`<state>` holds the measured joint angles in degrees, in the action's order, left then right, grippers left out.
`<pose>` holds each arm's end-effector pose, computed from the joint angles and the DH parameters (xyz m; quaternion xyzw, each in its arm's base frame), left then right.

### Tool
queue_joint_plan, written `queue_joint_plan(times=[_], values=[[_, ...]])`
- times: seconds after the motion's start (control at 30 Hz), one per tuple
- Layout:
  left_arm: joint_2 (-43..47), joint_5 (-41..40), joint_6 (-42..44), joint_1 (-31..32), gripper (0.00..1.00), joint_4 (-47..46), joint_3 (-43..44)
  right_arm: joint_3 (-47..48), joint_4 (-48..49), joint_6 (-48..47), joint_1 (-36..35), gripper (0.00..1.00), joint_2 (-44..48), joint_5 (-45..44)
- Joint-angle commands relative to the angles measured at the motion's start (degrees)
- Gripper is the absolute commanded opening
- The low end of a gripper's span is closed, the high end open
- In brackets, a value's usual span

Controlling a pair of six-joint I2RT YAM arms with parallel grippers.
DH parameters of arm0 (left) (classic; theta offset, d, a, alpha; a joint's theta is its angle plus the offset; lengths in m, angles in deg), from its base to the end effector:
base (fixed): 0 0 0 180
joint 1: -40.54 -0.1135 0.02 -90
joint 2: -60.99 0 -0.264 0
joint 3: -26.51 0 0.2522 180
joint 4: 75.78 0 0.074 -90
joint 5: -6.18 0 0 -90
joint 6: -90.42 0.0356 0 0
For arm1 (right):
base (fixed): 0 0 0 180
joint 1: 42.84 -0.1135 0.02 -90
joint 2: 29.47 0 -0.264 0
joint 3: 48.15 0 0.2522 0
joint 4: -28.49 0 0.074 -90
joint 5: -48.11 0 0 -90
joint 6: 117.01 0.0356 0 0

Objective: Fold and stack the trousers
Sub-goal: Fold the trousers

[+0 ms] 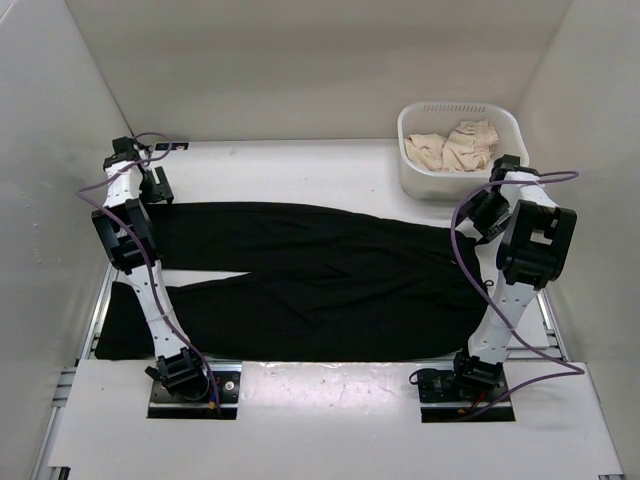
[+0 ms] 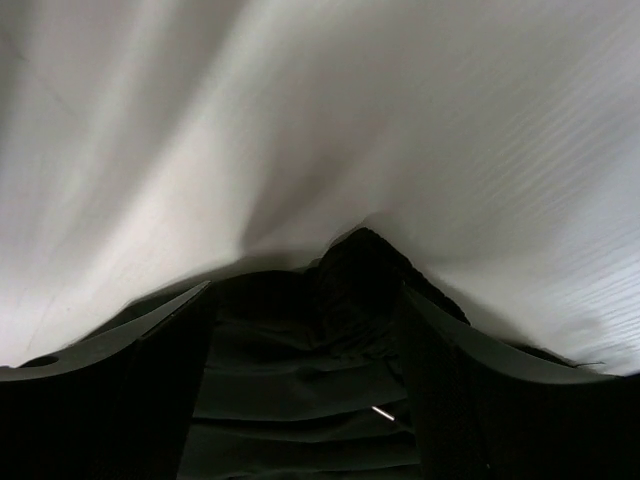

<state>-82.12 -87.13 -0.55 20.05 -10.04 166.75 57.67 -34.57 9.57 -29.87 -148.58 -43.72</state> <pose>0.4892 0.1850 0.1574 -0.1881 0.9640 0.0594 0.1780 0.4088 -0.0953 0.1797 0.4178 0.9006 0.0088 0.1196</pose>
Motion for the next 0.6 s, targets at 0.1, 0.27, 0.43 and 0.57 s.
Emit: queue_joint_plan(times=[0.1, 0.27, 0.43, 0.57], values=[[-4.8, -3.6, 1.0, 1.0, 0.8, 1.8, -7.2, -1.3, 0.1, 1.7, -0.2, 0.75, -2.5, 4.5], [-4.8, -3.5, 1.0, 1.0, 0.23, 1.8, -9.0, -0.7, -0.4, 1.2, -0.8, 0.7, -2.5, 3.1], [-4.8, -3.5, 1.0, 1.0, 0.14, 1.8, -8.3, -0.7, -0.4, 0.1, -0.8, 0.24, -4.5, 2.6], [-4.3, -5.6, 1.0, 1.0, 0.14, 1.3, -4.6, 0.6, 1.0, 0.6, -0.8, 0.0, -5.6, 2.0]])
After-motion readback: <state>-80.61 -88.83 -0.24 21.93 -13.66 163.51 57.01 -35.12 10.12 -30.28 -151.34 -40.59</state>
